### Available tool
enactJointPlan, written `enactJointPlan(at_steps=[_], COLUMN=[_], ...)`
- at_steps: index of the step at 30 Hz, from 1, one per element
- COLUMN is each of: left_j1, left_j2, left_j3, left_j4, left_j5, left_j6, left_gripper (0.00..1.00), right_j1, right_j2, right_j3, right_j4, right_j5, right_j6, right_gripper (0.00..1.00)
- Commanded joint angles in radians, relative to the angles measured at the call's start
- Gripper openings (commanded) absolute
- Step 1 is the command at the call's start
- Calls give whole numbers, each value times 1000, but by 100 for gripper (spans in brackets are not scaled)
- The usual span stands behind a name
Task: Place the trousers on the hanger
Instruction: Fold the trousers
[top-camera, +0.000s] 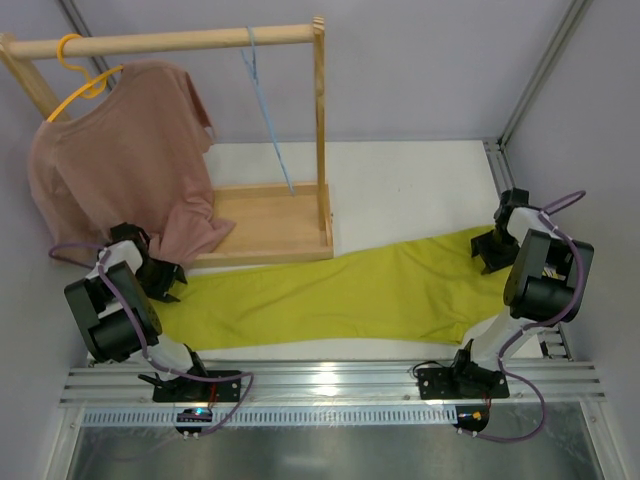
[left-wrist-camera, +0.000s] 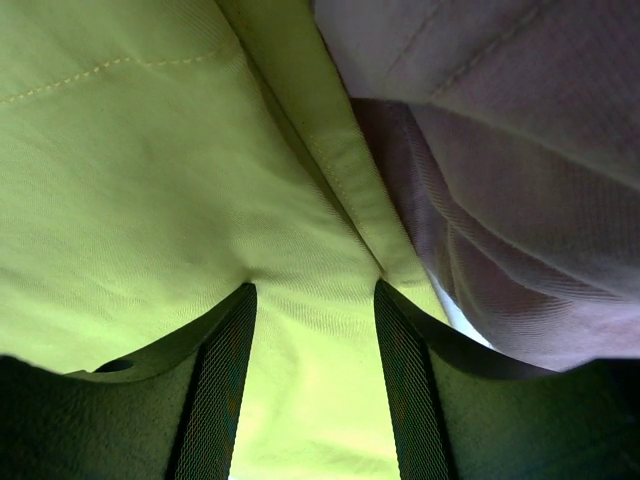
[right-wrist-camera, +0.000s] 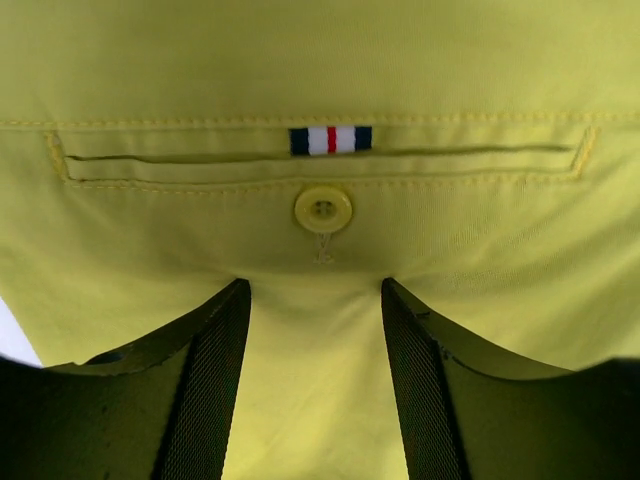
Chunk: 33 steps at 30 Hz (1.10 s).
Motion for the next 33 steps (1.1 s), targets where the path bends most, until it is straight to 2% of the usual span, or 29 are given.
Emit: enactJointPlan(at_steps=[1,3,5,6,9,18,28,33], left_j1=[28,32,30,33,32,35,35,33], left_j2=[58,64,70,79,94,94,114,108], left_j3=[-32,-28,-17,-8,28,32,26,26], left_j4=[6,3,-7,-10,-27,-21,-6,-10], left_j5=[-200,-206,-220,-223,-235,-229,-211,-223], left_j6=[27,21,21,22,30,42,31,31], left_gripper=[53,53,53,53,53,53,53,53], right_j1=[-30,-25,-26,-27,-34,-36,-62,-63], right_j2=[15,-28,-69,-71,-17,217,277,302], right_j3=[41,56,85,110,246,550,546,533], right_j4=[99,153,153,124,-46,-202,-123,-58], right_j5=[-32,-110,-93,5,146,239,293,260], right_j6=[-178,-271,-316,-300,-156,-93,-92,-93], right_gripper=[58,58,58,58,58,58,58,58])
